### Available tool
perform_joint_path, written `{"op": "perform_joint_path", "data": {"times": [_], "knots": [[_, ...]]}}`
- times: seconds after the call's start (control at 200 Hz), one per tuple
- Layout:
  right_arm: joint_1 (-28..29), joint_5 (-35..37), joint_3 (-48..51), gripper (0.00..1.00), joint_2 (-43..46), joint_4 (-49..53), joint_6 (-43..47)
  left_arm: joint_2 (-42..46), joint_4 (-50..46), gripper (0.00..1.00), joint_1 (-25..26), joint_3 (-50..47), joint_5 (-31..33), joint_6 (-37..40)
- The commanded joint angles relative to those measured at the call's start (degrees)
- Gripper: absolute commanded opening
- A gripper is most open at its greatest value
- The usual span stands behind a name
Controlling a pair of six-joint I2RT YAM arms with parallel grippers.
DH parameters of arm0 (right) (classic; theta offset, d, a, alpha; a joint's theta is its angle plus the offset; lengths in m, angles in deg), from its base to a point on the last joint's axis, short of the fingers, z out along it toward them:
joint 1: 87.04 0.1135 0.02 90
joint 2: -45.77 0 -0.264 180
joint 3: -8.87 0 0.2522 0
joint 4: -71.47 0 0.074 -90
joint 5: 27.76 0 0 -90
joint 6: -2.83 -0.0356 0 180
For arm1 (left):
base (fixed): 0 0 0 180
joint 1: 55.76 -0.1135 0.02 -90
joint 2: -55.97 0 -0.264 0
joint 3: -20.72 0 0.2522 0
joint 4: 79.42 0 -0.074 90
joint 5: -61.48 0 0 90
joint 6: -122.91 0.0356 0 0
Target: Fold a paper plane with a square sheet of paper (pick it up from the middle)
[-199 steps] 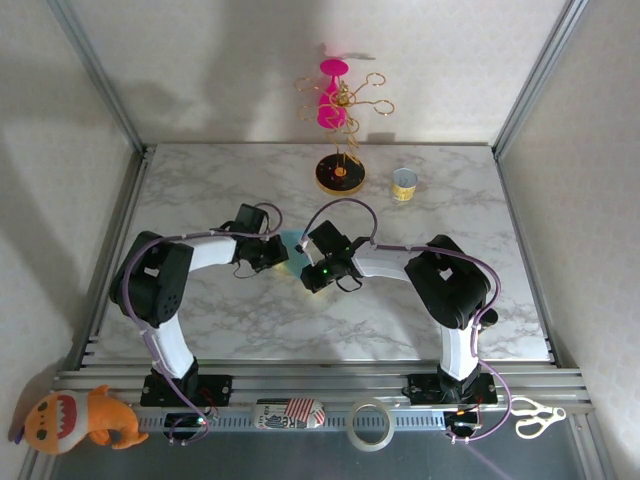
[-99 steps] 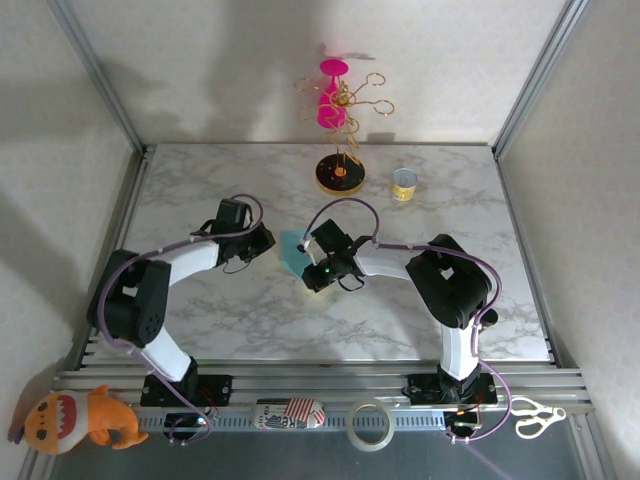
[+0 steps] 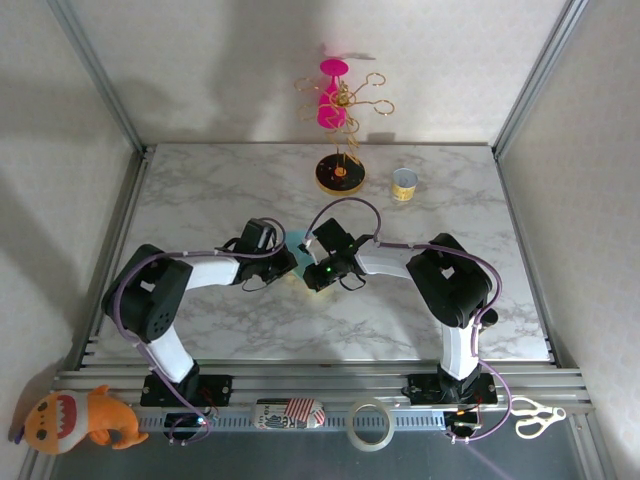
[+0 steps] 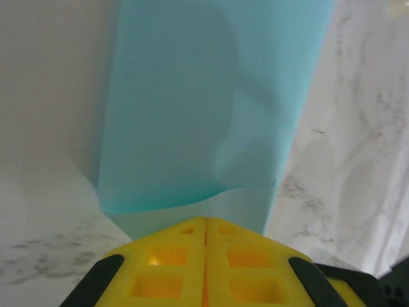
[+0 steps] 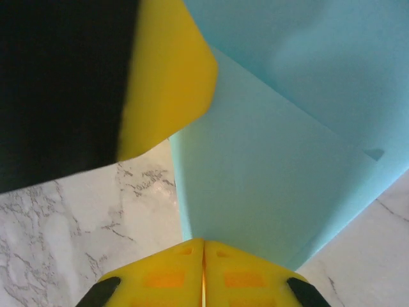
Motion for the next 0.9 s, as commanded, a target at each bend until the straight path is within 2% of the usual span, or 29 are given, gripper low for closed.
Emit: {"op": "perform_joint_path", "data": {"times": [0.0, 0.265, 0.466, 0.896], "knots": [[-0.96, 1.46, 2.25, 0.11, -2.03, 6.58, -0.75, -1.42, -2.87, 0.06, 0.13, 2.1, 3.32, 1.78], [-0.97, -5.12, -1.07, 0.15, 3.5, 2.17, -6.17, -2.9, -4.58, 0.04, 0.11, 1.45, 5.12, 1.53], [-1.04, -8.2, -0.62, 0.11, 1.62, -1.28, -11.5, -3.6, -5.85, 0.04, 0.13, 2.07, 5.4, 1.64], [-0.89, -6.75, 3.86, 0.08, 0.56, 0.96, -11.4, -3.26, -7.69, 0.04, 0.13, 2.15, 6.41, 1.85]]}}
